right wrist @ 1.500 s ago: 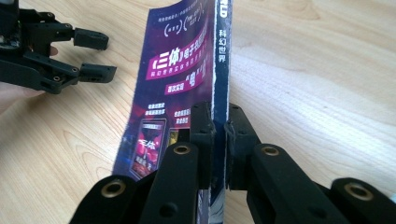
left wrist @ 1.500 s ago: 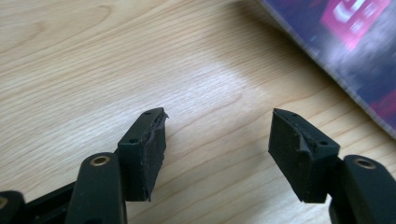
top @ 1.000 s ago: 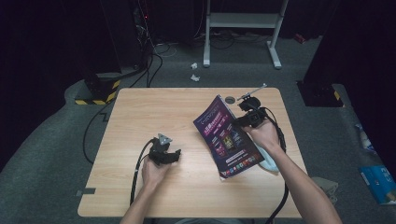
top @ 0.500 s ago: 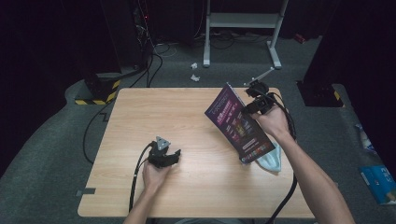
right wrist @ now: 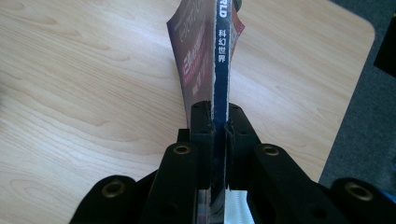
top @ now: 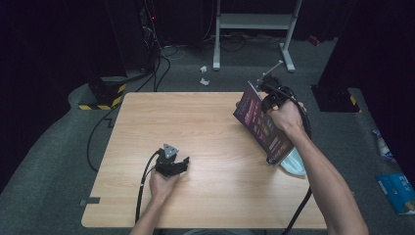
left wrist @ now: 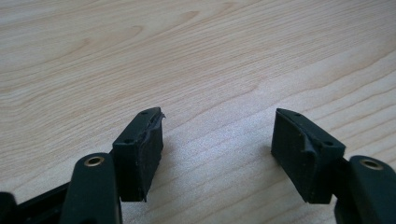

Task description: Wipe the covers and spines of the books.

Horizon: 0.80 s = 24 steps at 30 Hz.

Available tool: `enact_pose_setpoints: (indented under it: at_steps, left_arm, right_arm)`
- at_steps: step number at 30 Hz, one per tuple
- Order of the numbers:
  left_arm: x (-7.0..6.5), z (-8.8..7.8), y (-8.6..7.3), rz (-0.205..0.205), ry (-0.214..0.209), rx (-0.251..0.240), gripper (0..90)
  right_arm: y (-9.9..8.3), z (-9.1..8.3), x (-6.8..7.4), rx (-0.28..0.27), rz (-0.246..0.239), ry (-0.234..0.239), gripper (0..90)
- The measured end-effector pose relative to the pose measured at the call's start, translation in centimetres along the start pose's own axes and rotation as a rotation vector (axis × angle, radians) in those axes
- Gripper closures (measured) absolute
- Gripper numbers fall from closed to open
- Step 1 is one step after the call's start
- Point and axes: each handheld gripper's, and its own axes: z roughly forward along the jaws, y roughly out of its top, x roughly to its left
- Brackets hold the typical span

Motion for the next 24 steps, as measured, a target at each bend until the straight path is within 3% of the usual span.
enact_pose_setpoints:
  at_steps: [5, 9, 13, 16, 21, 24]
  left_arm:
    - [0.0, 0.0, 0.0, -0.003, 0.000, -0.002, 33.8]
    - [-0.1, 0.0, 0.0, -0.005, 0.001, -0.002, 33.8]
    - [-0.1, 0.0, 0.0, -0.007, 0.001, -0.002, 33.8]
    - [-0.1, 0.0, 0.0, -0.007, 0.001, -0.003, 33.8]
    - [-0.1, 0.0, 0.0, -0.009, 0.002, -0.002, 33.9]
    - [-0.1, 0.0, 0.0, -0.009, 0.003, -0.003, 34.0]
  right_arm:
    - [0.1, 2.1, 1.2, 0.036, 0.004, 0.052, 83.9]
    - [0.5, 2.6, 3.2, 0.041, -0.047, 0.070, 83.9]
    - [0.9, 2.8, 5.0, 0.036, -0.065, 0.107, 83.9]
    - [0.9, 2.8, 5.8, 0.031, -0.068, 0.168, 83.8]
    - [0.6, 2.9, 6.7, 0.021, -0.070, 0.213, 83.9]
    - [0.4, 3.5, 6.8, 0.022, -0.048, 0.289, 83.9]
